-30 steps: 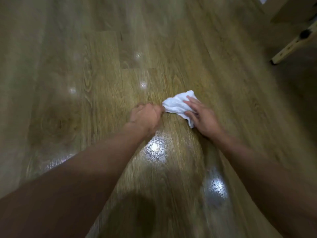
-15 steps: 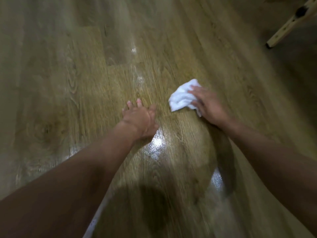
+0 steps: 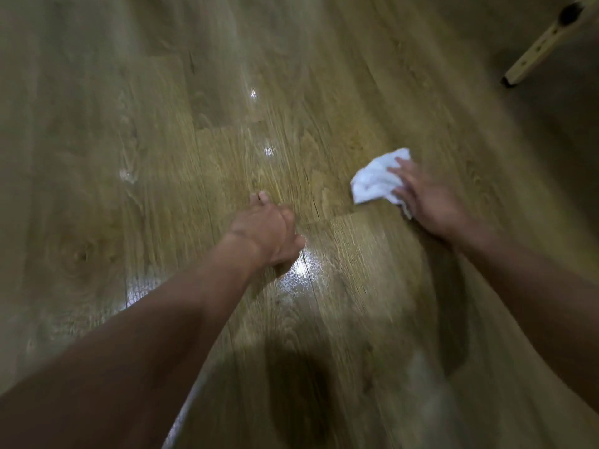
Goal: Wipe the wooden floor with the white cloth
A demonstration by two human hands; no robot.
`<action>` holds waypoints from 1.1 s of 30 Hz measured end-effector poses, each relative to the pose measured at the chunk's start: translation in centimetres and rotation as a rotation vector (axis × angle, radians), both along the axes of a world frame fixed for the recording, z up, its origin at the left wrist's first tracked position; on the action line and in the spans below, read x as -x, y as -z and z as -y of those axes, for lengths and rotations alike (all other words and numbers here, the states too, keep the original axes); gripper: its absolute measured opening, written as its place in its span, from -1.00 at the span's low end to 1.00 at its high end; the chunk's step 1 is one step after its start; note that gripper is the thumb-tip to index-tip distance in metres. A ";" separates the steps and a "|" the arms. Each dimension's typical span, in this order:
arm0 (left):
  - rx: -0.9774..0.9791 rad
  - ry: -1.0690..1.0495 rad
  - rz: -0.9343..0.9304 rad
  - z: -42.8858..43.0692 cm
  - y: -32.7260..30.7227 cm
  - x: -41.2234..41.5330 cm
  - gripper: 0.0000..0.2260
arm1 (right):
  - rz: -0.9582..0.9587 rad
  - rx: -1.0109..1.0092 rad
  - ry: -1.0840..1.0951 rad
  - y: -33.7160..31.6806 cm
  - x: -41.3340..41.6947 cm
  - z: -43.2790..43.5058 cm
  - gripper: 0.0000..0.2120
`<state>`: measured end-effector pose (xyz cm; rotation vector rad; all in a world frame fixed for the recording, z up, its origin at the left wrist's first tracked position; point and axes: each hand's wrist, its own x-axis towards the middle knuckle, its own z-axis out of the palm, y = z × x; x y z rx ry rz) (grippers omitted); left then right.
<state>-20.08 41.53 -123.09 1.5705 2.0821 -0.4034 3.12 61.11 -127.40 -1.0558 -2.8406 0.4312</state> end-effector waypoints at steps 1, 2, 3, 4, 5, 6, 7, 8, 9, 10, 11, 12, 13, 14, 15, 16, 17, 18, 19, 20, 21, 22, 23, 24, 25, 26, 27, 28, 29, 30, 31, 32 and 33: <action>-0.002 0.004 0.006 0.1 0.0 0.1 -0.41 | 0.009 -0.004 0.063 -0.2 0.6 -1.3 -0.60; 0.000 0.004 0.008 0.2 -0.1 0.0 -0.41 | 0.013 -0.014 0.124 -0.3 1.8 -2.5 -0.61; 0.004 0.001 0.005 0.2 -0.1 -0.1 -0.41 | 0.021 -0.024 0.184 -0.3 3.4 -2.9 -0.62; 0.009 -0.004 0.004 0.1 0.0 -0.2 -0.41 | 0.017 -0.029 0.258 -0.3 5.0 -2.7 -0.63; 0.012 -0.010 0.005 0.0 0.0 -0.3 -0.41 | 0.006 -0.033 0.323 -0.2 6.3 -1.9 -0.63; 0.010 -0.017 0.011 -0.1 0.1 -0.2 -0.42 | -0.016 -0.032 0.319 0.0 7.1 -0.7 -0.63; 0.004 -0.022 0.020 -0.1 0.1 -0.2 -0.43 | -0.059 -0.016 0.238 0.3 7.0 1.1 -0.63; -0.004 -0.027 0.028 -0.2 0.2 -0.1 -0.44 | -0.084 0.004 0.117 0.6 6.2 3.0 -0.63; -0.012 -0.032 0.032 -0.2 0.2 0.0 -0.45 | -0.081 0.024 0.006 0.8 4.6 4.6 -0.63; -0.020 -0.037 0.035 -0.2 0.3 0.2 -0.47 | -0.080 0.035 -0.061 0.9 2.7 5.4 -0.63; -0.025 -0.041 0.037 -0.2 0.4 0.2 -0.48 | -0.094 0.037 -0.061 0.9 0.7 5.4 -0.64; -0.029 -0.043 0.033 -0.1 0.5 0.1 -0.49 | -0.123 0.036 0.000 0.7 -0.9 4.5 -0.65; -0.035 -0.042 0.021 -0.1 0.5 0.0 -0.50 | -0.141 0.022 0.110 0.6 -1.9 3.3 -0.65; -0.040 -0.044 0.004 -0.2 0.6 -0.2 -0.51 | -0.151 0.007 0.225 0.5 -2.2 1.6 -0.64; -0.040 -0.050 -0.013 -0.3 0.5 -0.5 -0.52 | -0.144 -0.001 0.331 0.5 -1.6 -0.1 -0.63; -0.039 -0.056 -0.022 -0.4 0.5 -0.8 -0.53 | -0.128 -0.002 0.422 0.6 -0.6 -1.5 -0.63; -0.037 -0.065 -0.022 -0.6 0.5 -1.2 -0.54 | -0.098 -0.016 0.484 0.6 0.8 -2.2 -0.63; -0.036 -0.074 -0.016 -0.8 0.5 -1.5 -0.54 | -0.073 -0.042 0.505 0.6 2.4 -2.2 -0.64; -0.036 -0.085 -0.005 -0.9 0.5 -1.7 -0.55 | -0.079 -0.054 0.475 0.6 3.7 -1.5 -0.64; -0.038 -0.100 0.008 -1.1 0.4 -1.9 -0.55 | -0.114 -0.048 0.396 0.7 4.3 -0.3 -0.65; -0.048 -0.116 0.021 -1.2 0.3 -1.8 -0.55 | -0.145 -0.029 0.279 0.8 4.1 1.2 -0.65; -0.061 -0.129 0.034 -1.2 0.2 -1.7 -0.55 | -0.152 -0.007 0.152 0.8 3.2 2.8 -0.65; -0.076 -0.138 0.047 -1.3 0.2 -1.4 -0.56 | -0.143 0.016 0.044 0.8 1.8 3.9 -0.64; -0.089 -0.142 0.060 -1.4 0.3 -1.3 -0.57 | -0.144 0.037 -0.013 0.8 0.1 4.4 -0.64; -0.098 -0.140 0.065 -1.4 0.5 -1.0 -0.58 | -0.159 0.077 0.014 0.6 -1.4 4.5 -0.64; -0.102 -0.142 0.064 -1.3 0.8 -0.8 -0.58 | -0.191 0.110 0.115 0.3 -2.3 4.5 -0.64; -0.108 -0.149 0.071 -1.0 1.0 -0.6 -0.60 | -0.228 0.119 0.250 0.1 -2.4 4.2 -0.65; -0.128 -0.172 0.094 -0.8 1.2 -0.5 -0.64 | -0.240 0.092 0.381 0.1 -1.9 4.0 -0.66; -0.168 -0.211 0.128 -0.7 1.2 -0.6 -0.70 | -0.221 0.042 0.468 0.0 -1.0 4.1 -0.67; -0.227 -0.255 0.171 -0.6 1.0 -0.6 -0.73 | -0.211 0.018 0.491 -0.3 0.5 4.4 -0.69; -0.304 -0.288 0.205 -0.5 0.8 -0.7 -0.71 | -0.227 0.037 0.468 -0.7 2.2 5.0 -0.71; -0.372 -0.308 0.234 -0.5 0.6 -0.8 -0.71 | -0.279 0.093 0.427 -1.1 3.9 5.8 -0.74; -0.423 -0.347 0.287 -0.7 0.5 -0.9 -0.73 | -0.353 0.181 0.397 -1.4 5.6 6.9 -0.76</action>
